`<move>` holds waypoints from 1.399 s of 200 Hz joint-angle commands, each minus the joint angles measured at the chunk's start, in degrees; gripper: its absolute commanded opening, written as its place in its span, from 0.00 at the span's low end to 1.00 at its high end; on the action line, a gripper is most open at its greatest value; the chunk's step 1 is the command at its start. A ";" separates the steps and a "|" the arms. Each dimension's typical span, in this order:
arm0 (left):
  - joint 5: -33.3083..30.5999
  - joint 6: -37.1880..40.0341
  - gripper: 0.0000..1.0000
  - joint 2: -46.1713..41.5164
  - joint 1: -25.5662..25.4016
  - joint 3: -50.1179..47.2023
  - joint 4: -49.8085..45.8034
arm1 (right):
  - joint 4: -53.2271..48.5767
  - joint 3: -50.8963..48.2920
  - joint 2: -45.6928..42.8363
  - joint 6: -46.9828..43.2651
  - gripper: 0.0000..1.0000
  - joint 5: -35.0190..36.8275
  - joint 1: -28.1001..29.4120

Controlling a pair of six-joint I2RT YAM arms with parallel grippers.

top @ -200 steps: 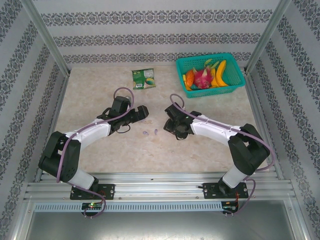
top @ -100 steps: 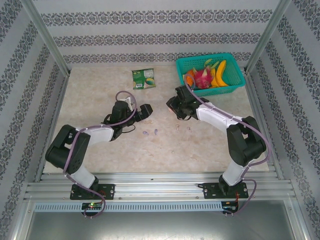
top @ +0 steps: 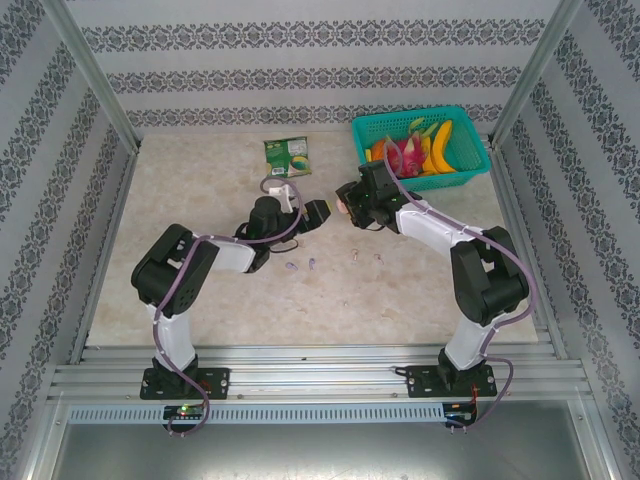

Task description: Insert the wireless bluetooth earbuds into the charging case

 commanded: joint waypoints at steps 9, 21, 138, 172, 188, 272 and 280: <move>2.01 0.52 0.74 3.42 -1.04 4.49 3.46 | 2.20 1.41 0.90 2.74 0.48 -1.44 -0.65; 2.33 0.90 0.70 4.51 -1.31 5.71 3.19 | 2.42 1.32 0.90 3.02 0.48 -1.64 -0.76; 3.46 1.06 0.55 11.33 -3.15 12.51 2.54 | 3.91 -0.17 1.12 4.06 0.48 -2.79 -1.29; 3.02 0.92 0.55 11.79 -3.59 12.49 3.33 | 4.57 -0.61 1.43 4.70 0.48 -2.97 -1.38; 2.49 0.79 0.54 11.93 -3.68 12.21 3.82 | 4.84 -0.77 1.54 4.92 0.48 -3.22 -1.38; -0.56 0.22 0.45 11.71 -3.72 11.82 5.82 | 5.13 -2.10 1.16 5.01 0.48 -2.98 -1.55; -0.56 0.22 0.44 11.71 -3.68 12.02 5.61 | 5.11 -2.19 1.16 4.96 0.48 -2.99 -1.55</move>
